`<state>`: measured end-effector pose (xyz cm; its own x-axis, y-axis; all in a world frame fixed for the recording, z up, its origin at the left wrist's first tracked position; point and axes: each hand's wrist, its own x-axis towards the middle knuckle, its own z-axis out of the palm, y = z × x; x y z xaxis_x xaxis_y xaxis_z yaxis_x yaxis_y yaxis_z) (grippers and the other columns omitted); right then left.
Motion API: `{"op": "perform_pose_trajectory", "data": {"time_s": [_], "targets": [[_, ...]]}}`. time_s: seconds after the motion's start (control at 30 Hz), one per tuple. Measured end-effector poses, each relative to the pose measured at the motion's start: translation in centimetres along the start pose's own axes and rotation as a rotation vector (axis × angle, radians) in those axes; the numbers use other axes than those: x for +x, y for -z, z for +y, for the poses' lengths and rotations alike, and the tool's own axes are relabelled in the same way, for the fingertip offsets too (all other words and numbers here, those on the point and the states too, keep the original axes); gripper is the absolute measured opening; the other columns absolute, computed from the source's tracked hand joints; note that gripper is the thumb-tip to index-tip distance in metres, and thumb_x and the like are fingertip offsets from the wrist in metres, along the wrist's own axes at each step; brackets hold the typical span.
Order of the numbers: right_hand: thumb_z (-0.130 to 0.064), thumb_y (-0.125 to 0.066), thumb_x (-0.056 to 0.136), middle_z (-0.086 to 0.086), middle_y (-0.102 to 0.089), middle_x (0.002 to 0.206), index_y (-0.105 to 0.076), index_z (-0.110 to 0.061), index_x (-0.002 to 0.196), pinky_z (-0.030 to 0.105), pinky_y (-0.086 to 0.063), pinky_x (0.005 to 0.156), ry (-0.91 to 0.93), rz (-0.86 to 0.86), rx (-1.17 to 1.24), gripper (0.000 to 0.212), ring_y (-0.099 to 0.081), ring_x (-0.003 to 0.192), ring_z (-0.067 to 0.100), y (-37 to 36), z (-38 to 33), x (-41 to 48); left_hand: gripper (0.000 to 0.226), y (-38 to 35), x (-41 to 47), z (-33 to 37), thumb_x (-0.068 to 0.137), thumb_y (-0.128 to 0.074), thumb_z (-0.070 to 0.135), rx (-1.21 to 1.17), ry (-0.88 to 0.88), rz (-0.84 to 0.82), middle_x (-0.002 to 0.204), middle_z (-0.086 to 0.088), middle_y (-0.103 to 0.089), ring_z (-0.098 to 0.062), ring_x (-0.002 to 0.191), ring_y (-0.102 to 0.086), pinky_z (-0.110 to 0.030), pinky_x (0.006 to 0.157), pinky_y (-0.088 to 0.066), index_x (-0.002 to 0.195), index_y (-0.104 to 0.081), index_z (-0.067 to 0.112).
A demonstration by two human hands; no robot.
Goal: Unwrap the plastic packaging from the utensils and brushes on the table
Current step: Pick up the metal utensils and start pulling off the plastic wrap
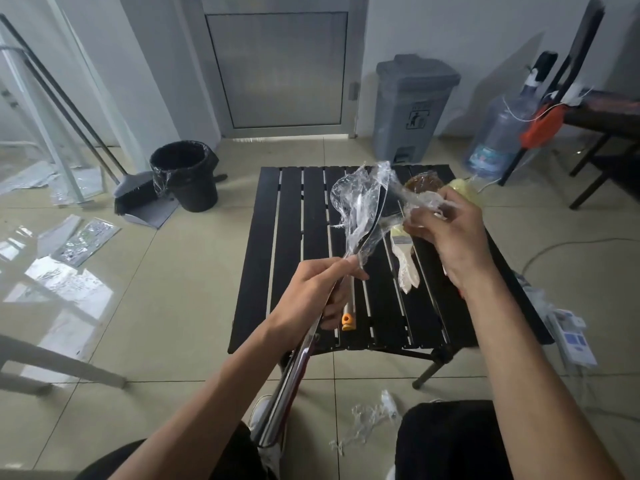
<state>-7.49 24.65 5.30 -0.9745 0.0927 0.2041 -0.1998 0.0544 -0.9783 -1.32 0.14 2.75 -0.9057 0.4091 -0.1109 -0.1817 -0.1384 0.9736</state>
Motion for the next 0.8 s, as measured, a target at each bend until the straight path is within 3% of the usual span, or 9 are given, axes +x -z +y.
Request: {"op": "perform_pose_trajectory", "data": {"time_s": [0.07, 0.13, 0.2, 0.27, 0.4, 0.47, 0.53, 0.63, 0.8], "targets": [[-0.009, -0.075, 0.086, 0.005, -0.072, 0.096, -0.062, -0.027, 0.077, 0.049, -0.061, 0.087, -0.011, 0.003, 0.070, 0.024, -0.074, 0.095, 0.029, -0.1, -0.1, -0.1, 0.039, 0.0, 0.1, 0.1, 0.106, -0.059, 0.039, 0.036, -0.006, -0.005, 0.061, -0.003, -0.039, -0.013, 0.043, -0.035, -0.021, 0.040, -0.034, 0.103, -0.074, 0.003], [-0.015, -0.076, 0.084, 0.011, -0.070, 0.110, -0.065, -0.018, 0.097, 0.048, -0.062, 0.085, -0.085, -0.086, 0.205, 0.017, -0.072, 0.107, 0.036, -0.5, -0.3, -0.5, 0.040, 0.1, 0.3, 0.2, 0.106, -0.059, 0.039, 0.026, -0.013, 0.000, 0.062, -0.004, -0.038, -0.013, 0.044, -0.033, -0.021, 0.041, -0.032, 0.104, -0.074, 0.002], [-0.022, -0.077, 0.085, 0.014, -0.070, 0.116, -0.059, -0.008, 0.120, 0.042, -0.061, 0.081, -0.182, -0.222, 0.277, 0.041, -0.071, 0.110, 0.036, -1.1, -0.3, -0.9, 0.042, 0.2, 0.4, 0.2, 0.106, -0.058, 0.040, -0.016, -0.008, 0.003, 0.064, -0.005, -0.037, -0.013, 0.045, -0.031, -0.021, 0.040, -0.031, 0.105, -0.073, 0.001], [-0.036, -0.080, 0.085, 0.013, -0.071, 0.118, -0.057, -0.011, 0.124, 0.038, -0.060, 0.078, -0.224, -0.273, 0.184, 0.052, -0.074, 0.106, 0.027, -2.3, -0.4, -1.3, 0.043, 0.2, 0.4, 0.1, 0.105, -0.057, 0.040, -0.041, -0.008, -0.002, 0.064, -0.003, -0.038, -0.011, 0.045, -0.031, -0.020, 0.039, -0.031, 0.105, -0.073, 0.000], [-0.040, -0.081, 0.084, 0.000, -0.068, 0.108, -0.058, -0.016, 0.110, 0.019, -0.057, 0.081, 0.060, -0.045, -0.205, 0.042, -0.069, 0.097, -0.001, -4.3, -0.7, -1.7, 0.042, 0.1, 0.3, 0.0, 0.106, -0.056, 0.039, 0.035, 0.024, -0.033, 0.064, -0.002, -0.042, -0.012, 0.045, -0.031, -0.020, 0.038, -0.030, 0.106, -0.072, 0.000], [-0.036, -0.074, 0.093, 0.003, -0.065, 0.095, -0.058, -0.012, 0.098, 0.025, -0.058, 0.082, 0.181, 0.009, -0.291, 0.030, -0.069, 0.093, 0.009, -4.6, -0.9, -1.7, 0.043, 0.1, 0.1, 0.0, 0.108, -0.053, 0.038, 0.069, 0.053, -0.055, 0.064, -0.003, -0.042, -0.013, 0.044, -0.031, -0.020, 0.037, -0.028, 0.106, -0.071, -0.001], [-0.033, -0.066, 0.101, 0.000, -0.064, 0.087, -0.056, -0.006, 0.094, 0.046, -0.060, 0.075, 0.202, 0.074, -0.295, 0.029, -0.071, 0.090, 0.023, -4.6, -0.9, -1.5, 0.044, 0.1, -0.1, 0.0, 0.109, -0.052, 0.037, 0.112, 0.076, -0.077, 0.063, -0.004, -0.043, -0.013, 0.044, -0.030, -0.021, 0.037, -0.028, 0.105, -0.071, -0.003], [-0.028, -0.058, 0.106, -0.011, -0.066, 0.091, -0.058, -0.008, 0.102, 0.032, -0.060, 0.064, 0.234, 0.273, -0.304, 0.020, -0.073, 0.080, 0.003, -3.6, -0.9, -1.1, 0.042, 0.3, -0.5, 0.1, 0.110, -0.052, 0.034, 0.209, 0.107, -0.130, 0.063, -0.006, -0.040, -0.014, 0.044, -0.027, -0.020, 0.038, -0.027, 0.100, -0.071, -0.003], [-0.025, -0.059, 0.104, 0.011, -0.068, 0.098, -0.058, -0.016, 0.102, 0.027, -0.057, 0.066, 0.120, 0.516, -0.135, 0.009, -0.067, 0.077, 0.013, -0.3, -0.6, -0.4, 0.049, 1.1, -1.0, 0.9, 0.108, -0.054, 0.041, 0.156, 0.086, -0.265, 0.064, -0.004, -0.033, -0.014, 0.045, -0.022, -0.018, 0.039, -0.025, 0.102, -0.067, -0.005]]}}
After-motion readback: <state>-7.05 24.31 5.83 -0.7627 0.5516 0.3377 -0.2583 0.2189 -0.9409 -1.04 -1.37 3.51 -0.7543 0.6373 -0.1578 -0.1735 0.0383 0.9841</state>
